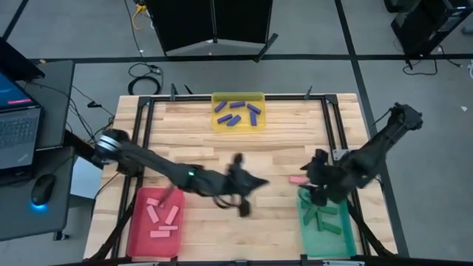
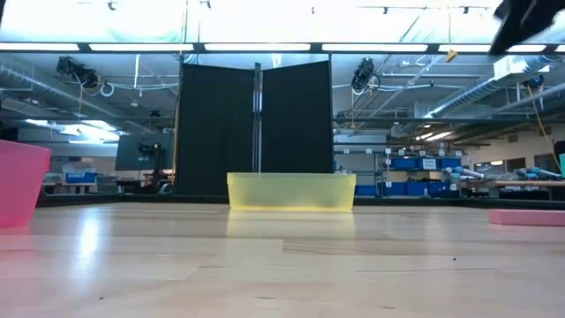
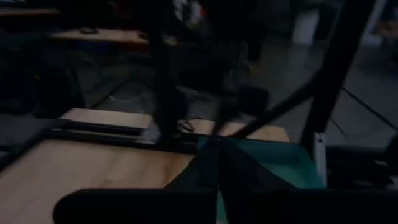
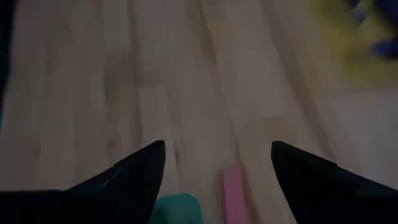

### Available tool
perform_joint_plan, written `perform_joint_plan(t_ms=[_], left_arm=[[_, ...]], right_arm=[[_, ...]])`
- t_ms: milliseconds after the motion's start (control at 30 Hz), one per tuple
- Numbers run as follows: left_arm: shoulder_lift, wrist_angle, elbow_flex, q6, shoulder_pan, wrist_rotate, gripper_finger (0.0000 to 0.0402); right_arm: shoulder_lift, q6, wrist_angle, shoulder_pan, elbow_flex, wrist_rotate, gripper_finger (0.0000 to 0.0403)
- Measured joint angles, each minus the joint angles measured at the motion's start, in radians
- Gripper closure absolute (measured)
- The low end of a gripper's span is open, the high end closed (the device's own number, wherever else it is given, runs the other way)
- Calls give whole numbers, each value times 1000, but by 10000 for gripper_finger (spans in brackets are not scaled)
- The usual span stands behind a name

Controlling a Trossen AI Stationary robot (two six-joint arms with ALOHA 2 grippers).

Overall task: Sort blocks
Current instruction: Put the pink block into the red bin

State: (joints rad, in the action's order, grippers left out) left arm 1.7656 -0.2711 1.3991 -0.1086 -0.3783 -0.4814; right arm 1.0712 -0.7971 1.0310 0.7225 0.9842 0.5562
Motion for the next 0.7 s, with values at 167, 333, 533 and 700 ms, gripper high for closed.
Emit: perform_joint_plan(t_ms=[167, 333, 533, 700], left_arm=[[-289, -167, -343, -2, -20, -116, 384], [-538, -277, -602, -2, -35, -215, 383], [-748, -371, -793, 0, -36, -244, 383], [-900, -355, -868, 2, -36, -244, 383]], right_arm=[[59, 111, -73, -197, -62, -243, 94], [193, 228, -68, -367, -56, -411, 94], [394, 329, -72, -484, -30, -528, 92], [553, 366, -44, -525, 4, -557, 92]])
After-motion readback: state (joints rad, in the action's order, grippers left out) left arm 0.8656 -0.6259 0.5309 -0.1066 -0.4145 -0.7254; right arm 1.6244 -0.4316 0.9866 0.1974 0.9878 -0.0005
